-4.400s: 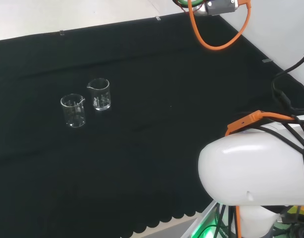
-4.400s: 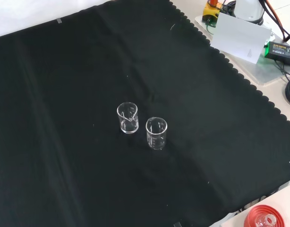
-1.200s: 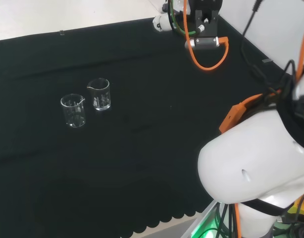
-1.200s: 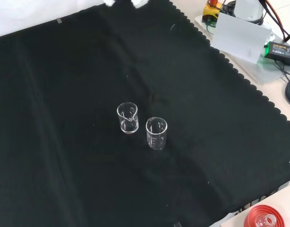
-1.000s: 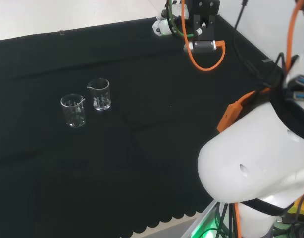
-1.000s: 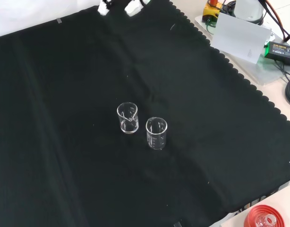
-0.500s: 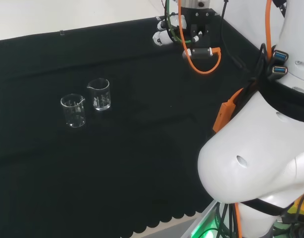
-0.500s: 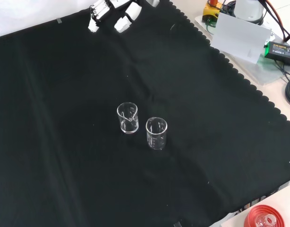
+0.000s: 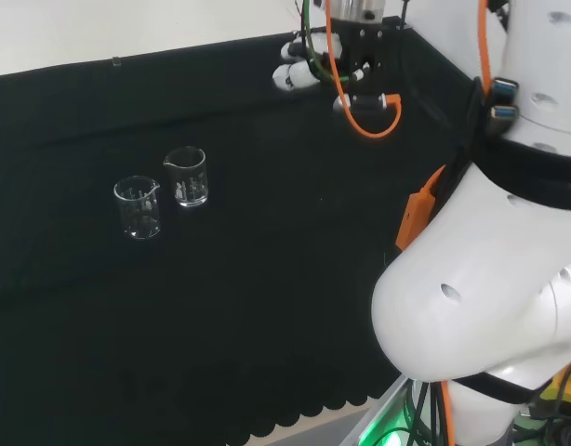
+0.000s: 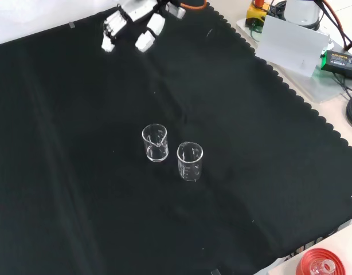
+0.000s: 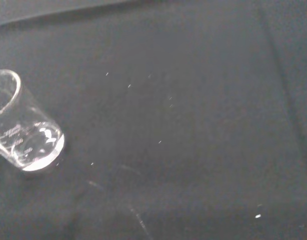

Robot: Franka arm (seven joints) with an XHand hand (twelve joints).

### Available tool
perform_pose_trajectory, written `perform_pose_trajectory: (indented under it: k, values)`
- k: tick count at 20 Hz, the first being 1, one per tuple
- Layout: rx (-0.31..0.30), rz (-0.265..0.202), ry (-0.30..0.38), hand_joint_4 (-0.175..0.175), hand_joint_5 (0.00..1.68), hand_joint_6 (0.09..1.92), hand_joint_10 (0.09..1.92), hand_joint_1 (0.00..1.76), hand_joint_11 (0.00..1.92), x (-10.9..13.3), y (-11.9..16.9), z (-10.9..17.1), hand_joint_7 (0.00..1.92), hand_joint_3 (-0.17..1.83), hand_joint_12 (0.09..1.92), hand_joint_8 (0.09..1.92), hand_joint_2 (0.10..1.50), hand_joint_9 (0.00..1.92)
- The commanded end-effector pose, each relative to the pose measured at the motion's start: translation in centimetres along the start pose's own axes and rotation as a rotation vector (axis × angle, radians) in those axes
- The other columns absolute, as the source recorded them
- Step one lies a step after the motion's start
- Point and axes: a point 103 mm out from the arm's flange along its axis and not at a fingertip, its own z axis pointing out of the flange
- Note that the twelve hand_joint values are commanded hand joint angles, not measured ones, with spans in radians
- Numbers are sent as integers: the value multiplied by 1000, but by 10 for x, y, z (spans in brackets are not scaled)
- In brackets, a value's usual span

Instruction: Pick up the beaker on the right.

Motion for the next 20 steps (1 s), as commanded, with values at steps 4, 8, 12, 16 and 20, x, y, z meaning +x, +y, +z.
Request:
perform_pose_trajectory:
  k: [4, 8, 12, 16, 20]
  values:
    - [54, -127, 162, -45, 261, 87, 718, 374, 0, 4, 47, 59, 137, 158, 993, 590, 1105, 178]
    - [75, -135, 237, -51, 276, 87, 721, 421, 0, 6, 57, 74, 158, 151, 1012, 609, 1068, 201]
    - [91, -148, 263, -59, 290, 87, 724, 466, 0, 9, 64, 87, 174, 150, 1032, 628, 1045, 217]
    - [92, -176, 287, -65, 304, 87, 727, 481, 0, 12, 71, 99, 205, 161, 1076, 664, 1032, 238]
    - [81, -234, 318, -71, 323, 87, 732, 549, 0, 14, 73, 110, 215, 158, 1106, 686, 986, 262]
